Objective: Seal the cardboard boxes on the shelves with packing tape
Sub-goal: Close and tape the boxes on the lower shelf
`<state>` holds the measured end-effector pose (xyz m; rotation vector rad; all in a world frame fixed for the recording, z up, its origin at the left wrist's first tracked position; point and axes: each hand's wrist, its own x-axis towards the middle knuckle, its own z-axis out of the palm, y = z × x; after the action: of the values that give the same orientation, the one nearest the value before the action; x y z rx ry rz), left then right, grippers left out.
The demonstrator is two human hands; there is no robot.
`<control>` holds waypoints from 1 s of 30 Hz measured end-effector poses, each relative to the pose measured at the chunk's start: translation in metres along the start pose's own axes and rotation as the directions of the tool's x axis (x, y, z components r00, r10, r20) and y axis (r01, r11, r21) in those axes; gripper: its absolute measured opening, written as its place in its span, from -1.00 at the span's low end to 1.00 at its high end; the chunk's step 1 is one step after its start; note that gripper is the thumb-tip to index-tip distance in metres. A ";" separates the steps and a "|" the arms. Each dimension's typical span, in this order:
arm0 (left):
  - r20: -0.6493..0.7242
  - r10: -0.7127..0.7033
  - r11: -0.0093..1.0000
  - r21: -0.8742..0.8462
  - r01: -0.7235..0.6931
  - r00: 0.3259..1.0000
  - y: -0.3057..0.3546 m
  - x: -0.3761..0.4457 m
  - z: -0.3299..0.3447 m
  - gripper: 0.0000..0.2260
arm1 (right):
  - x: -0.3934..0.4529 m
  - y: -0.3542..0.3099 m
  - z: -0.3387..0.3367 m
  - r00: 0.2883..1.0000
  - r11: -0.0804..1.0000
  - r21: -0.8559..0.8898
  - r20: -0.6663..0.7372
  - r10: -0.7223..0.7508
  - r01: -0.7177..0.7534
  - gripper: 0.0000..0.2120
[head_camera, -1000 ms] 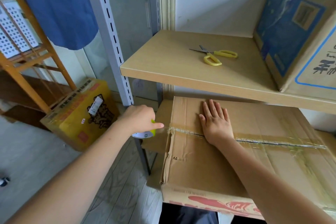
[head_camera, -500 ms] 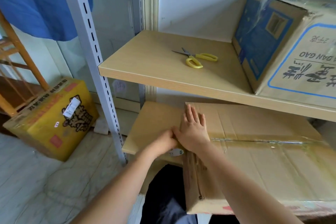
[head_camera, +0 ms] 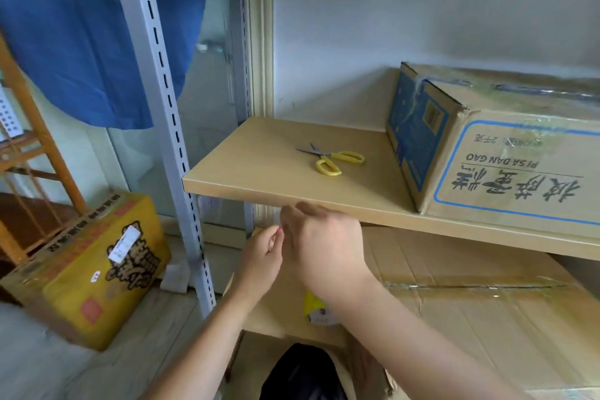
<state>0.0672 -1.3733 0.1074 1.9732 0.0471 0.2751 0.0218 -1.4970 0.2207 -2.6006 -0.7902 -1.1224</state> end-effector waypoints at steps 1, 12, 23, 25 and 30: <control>0.005 0.001 1.000 0.007 -0.001 1.000 0.002 -0.004 0.001 -0.72 | 0.019 0.002 -0.011 0.989 0.999 0.024 -0.143 0.042 -0.039 -0.92; 0.084 -0.003 0.999 0.041 0.000 0.996 -0.008 -0.036 0.021 -0.72 | 0.096 0.070 -0.013 0.700 0.900 -0.223 0.569 0.432 -0.374 -0.75; 0.327 -0.082 0.975 0.223 0.008 0.942 -0.027 -0.024 0.062 -0.88 | -0.110 0.029 -0.030 0.722 0.914 0.106 0.652 0.233 -0.391 -0.67; 0.470 -0.108 0.975 0.222 0.001 0.876 -0.022 -0.020 0.070 -0.72 | -0.125 0.041 -0.014 0.627 0.760 0.175 0.692 0.357 -0.626 -0.79; 0.703 -0.129 0.988 0.155 0.026 0.699 -0.029 0.003 0.079 -0.70 | -0.130 0.021 0.012 0.155 -0.077 0.197 0.915 0.373 -0.977 -0.87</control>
<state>0.0898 -1.4317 0.0516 2.0808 -0.3658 -0.5867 -0.0338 -1.5616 0.1191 -1.7437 0.2927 0.5522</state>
